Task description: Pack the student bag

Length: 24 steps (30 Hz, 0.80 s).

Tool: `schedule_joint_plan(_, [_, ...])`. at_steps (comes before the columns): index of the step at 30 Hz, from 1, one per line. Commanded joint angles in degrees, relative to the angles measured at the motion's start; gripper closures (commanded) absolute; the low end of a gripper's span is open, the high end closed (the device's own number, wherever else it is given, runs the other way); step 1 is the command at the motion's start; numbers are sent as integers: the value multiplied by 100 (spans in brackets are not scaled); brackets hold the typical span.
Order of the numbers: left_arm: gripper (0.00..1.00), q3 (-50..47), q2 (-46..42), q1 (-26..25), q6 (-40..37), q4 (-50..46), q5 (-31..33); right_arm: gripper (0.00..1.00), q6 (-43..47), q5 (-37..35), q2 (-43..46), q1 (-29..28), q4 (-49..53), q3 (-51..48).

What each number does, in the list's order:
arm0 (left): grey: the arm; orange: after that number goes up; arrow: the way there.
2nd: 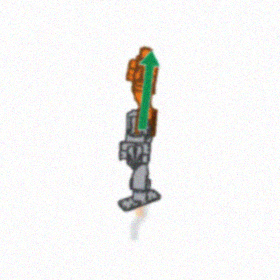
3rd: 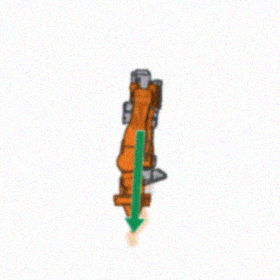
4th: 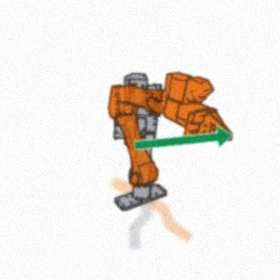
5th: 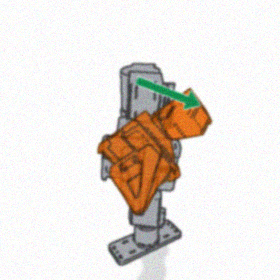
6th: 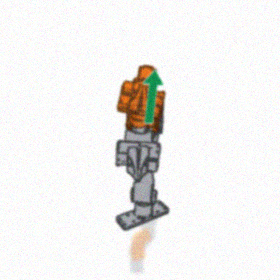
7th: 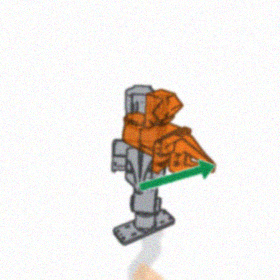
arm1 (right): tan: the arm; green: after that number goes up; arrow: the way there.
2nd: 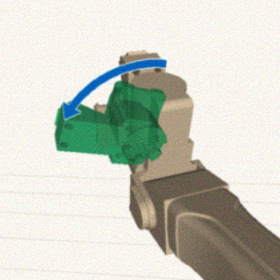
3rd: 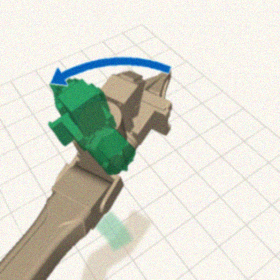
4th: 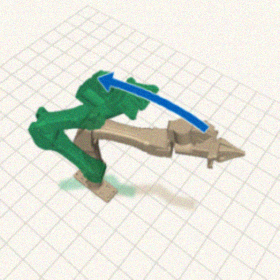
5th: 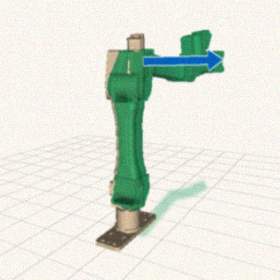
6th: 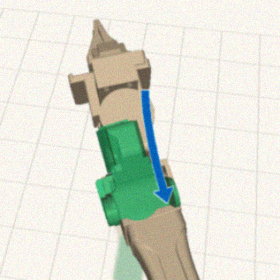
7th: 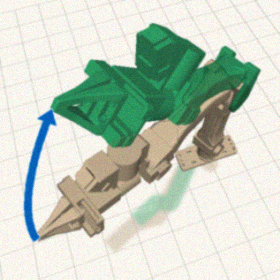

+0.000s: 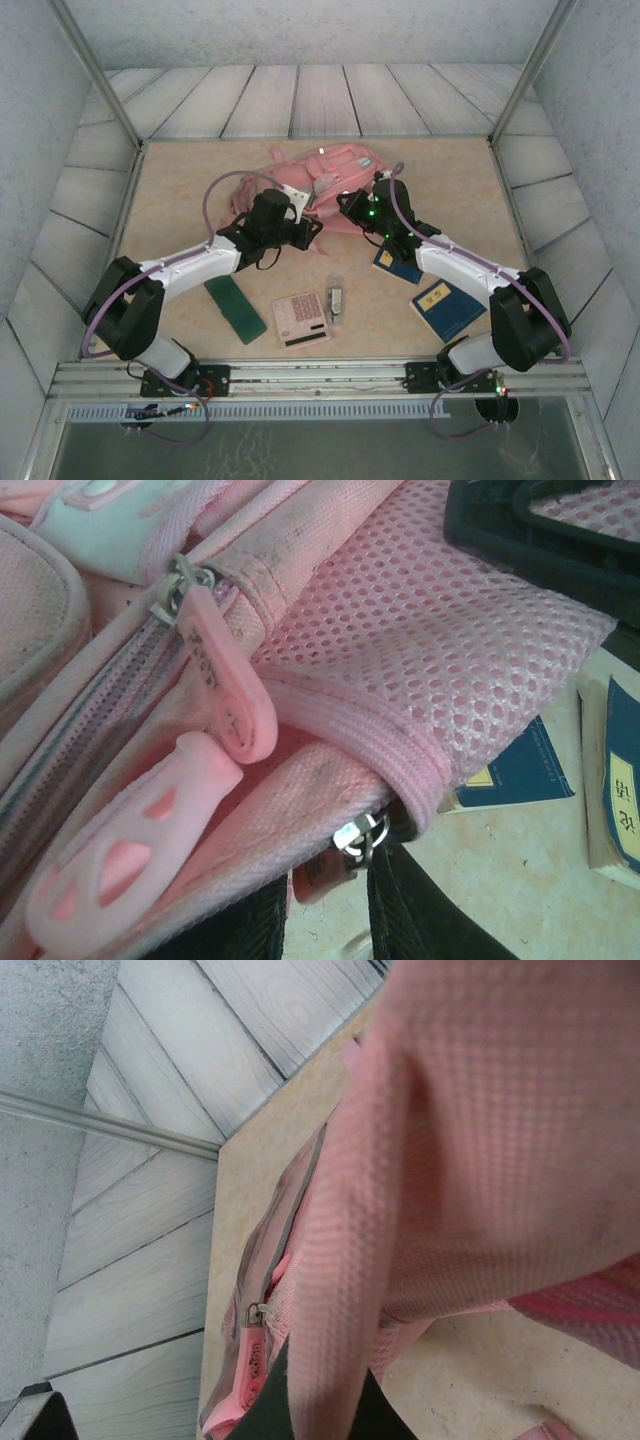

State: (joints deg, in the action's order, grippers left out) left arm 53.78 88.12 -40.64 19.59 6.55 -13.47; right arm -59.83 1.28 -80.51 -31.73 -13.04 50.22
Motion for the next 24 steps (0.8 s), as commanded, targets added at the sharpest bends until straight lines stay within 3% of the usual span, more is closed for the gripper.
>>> schedule_joint_plan(1, [77, 150, 20, 5, 63, 312, 88, 100, -28, 357, 27, -103, -519, 222])
schedule_joint_plan(5, [81, 126, -9, 10, 138, 365, 142, 100, -28, 339, 17, -106, -549, 157])
schedule_joint_plan(12, [99, 29, -128, 15, 191, 215, 409, 100, 236, 329, -70, -71, -410, 214])
schedule_joint_plan(18, [100, -186, -509, 34, 262, -373, 928, 100, 456, 522, -145, 467, -177, 216])
schedule_joint_plan(24, [100, -590, -1182, 203, 194, -859, 955, 100, 796, 918, -525, 1216, -111, 271])
